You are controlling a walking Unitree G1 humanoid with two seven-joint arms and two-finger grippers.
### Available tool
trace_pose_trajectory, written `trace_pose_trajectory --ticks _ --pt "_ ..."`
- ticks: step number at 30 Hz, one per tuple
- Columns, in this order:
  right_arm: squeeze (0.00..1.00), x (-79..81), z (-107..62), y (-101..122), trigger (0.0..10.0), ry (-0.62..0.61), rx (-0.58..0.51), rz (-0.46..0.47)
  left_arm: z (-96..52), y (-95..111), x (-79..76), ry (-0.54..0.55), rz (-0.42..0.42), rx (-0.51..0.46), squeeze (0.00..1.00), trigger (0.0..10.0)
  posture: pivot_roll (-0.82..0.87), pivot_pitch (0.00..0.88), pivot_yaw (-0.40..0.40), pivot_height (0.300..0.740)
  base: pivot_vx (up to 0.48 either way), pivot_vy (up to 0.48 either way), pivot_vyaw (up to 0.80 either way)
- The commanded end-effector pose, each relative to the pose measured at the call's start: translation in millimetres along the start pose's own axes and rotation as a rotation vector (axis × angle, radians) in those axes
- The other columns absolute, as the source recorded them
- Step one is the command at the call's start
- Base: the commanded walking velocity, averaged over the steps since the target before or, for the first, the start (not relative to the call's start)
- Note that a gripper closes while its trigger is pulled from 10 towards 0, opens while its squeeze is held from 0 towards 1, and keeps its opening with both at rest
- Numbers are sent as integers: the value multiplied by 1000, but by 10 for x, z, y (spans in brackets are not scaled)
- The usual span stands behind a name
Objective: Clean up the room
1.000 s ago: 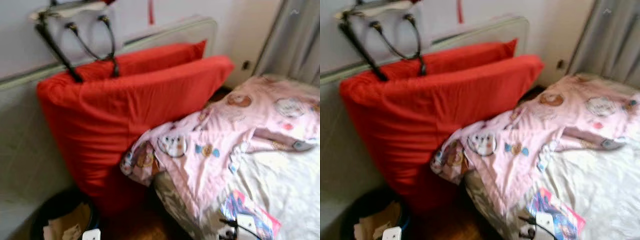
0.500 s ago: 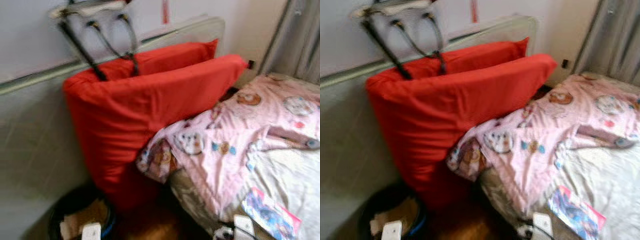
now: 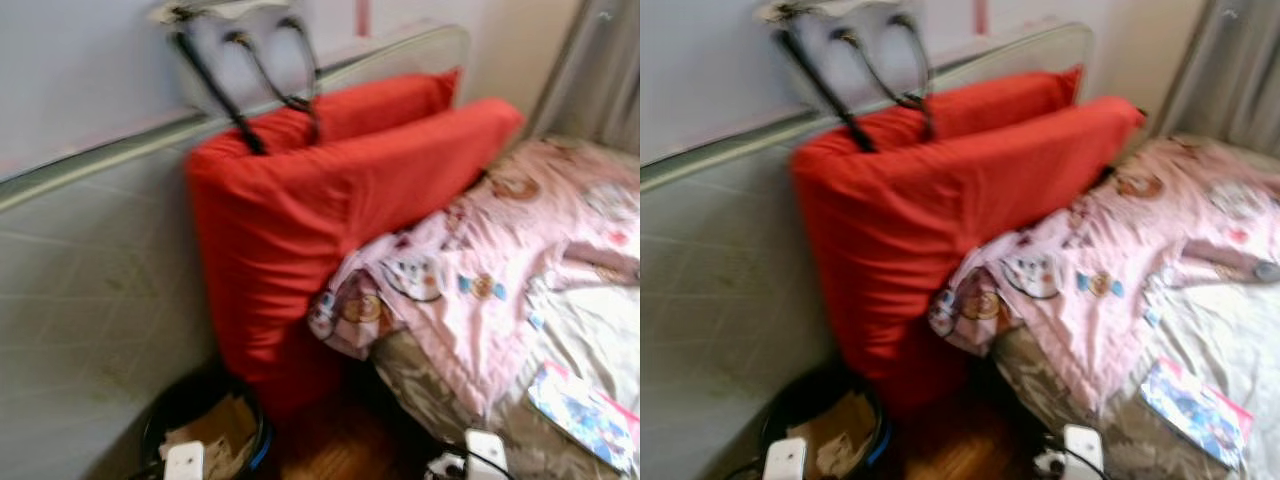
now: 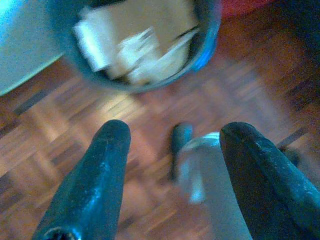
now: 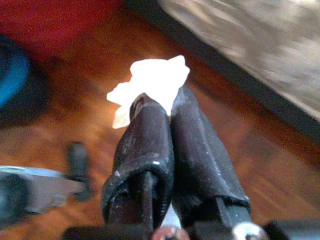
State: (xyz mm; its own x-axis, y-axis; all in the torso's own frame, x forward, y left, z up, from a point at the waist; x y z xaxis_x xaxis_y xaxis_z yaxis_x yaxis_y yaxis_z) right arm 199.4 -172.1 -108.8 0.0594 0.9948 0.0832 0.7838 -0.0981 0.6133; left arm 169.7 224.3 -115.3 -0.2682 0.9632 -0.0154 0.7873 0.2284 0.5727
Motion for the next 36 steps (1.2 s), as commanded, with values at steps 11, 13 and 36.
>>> trace_pose_trajectory --ticks 11,13,36 --pt "0 -136 -28 -45 10000 -29 14 -10 11 17 -72 -11 -14 -3 0 10000 -42 0 14 740 0 403 0" --pt "0 -135 -28 -46 10000 -28 15 -12 11 17 -72 -11 -14 -3 0 10000 -41 0 15 740 0 403 0" --pt "0 -111 -25 -52 10000 -21 17 -19 10 27 -54 -10 2 -5 0 10000 -43 0 27 740 0 247 0"
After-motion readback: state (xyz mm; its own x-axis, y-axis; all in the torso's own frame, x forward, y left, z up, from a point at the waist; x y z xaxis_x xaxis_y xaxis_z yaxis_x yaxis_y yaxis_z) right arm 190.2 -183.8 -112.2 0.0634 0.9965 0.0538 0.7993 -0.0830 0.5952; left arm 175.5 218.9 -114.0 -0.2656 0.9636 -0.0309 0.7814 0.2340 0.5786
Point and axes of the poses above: a point about 5 cm out from each wrist's last joint towards the gripper, its own z axis pointing out of the wrist towards the gripper, its own y axis along the axis of the wrist's last joint, x = y × z, the point moved 3 cm from there along z, pointing out of the wrist towards the gripper, and after that the axes turned 4 degrees about -z, right-handed, at the moved point
